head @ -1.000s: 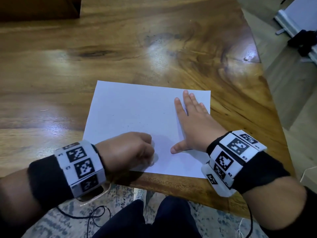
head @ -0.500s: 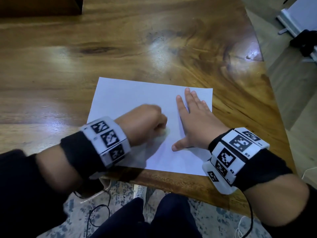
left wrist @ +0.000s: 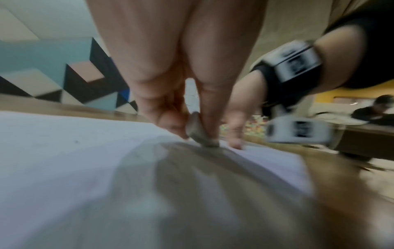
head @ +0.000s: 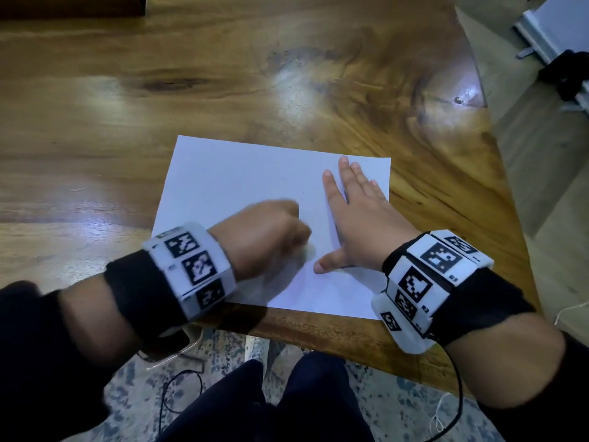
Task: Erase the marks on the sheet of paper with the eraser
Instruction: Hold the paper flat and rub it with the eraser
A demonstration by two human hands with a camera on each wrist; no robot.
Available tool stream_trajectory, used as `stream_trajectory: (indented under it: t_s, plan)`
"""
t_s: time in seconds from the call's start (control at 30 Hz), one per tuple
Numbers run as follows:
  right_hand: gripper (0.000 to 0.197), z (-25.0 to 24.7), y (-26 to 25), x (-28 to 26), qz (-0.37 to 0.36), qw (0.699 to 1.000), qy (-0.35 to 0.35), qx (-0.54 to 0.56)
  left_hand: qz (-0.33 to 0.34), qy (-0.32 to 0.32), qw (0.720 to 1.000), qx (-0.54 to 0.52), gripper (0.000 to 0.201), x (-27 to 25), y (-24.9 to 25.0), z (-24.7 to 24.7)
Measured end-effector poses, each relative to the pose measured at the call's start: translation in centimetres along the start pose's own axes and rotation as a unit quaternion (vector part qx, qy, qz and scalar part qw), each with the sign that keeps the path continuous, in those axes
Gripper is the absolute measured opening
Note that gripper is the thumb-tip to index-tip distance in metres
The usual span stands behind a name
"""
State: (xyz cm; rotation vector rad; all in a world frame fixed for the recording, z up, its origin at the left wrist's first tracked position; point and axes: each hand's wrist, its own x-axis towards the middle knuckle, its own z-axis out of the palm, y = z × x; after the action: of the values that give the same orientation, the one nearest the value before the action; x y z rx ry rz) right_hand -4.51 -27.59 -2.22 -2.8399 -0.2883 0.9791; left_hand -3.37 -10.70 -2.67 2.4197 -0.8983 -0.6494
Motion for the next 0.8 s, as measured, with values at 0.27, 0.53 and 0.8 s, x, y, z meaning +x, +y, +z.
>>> stream_trajectory:
  t_s: [0.27, 0.53, 0.8]
  plan:
    - [0.136, 0.0, -0.1, -0.1, 0.001, 1.0, -0.003, -0.002, -0.019, -0.011, 0.999, -0.044, 0.024, -0.5, -0.5, 0.1]
    - [0.137, -0.1, -0.1, -0.1, 0.002, 1.0, -0.008, -0.001, -0.033, -0.045, 0.998, -0.022, 0.014, -3.6, -0.6, 1.0]
    - [0.136, -0.1, 0.0, -0.1, -0.001, 1.0, -0.008, 0.003, -0.014, -0.018, 1.0, -0.017, 0.02, -1.6, -0.5, 0.6]
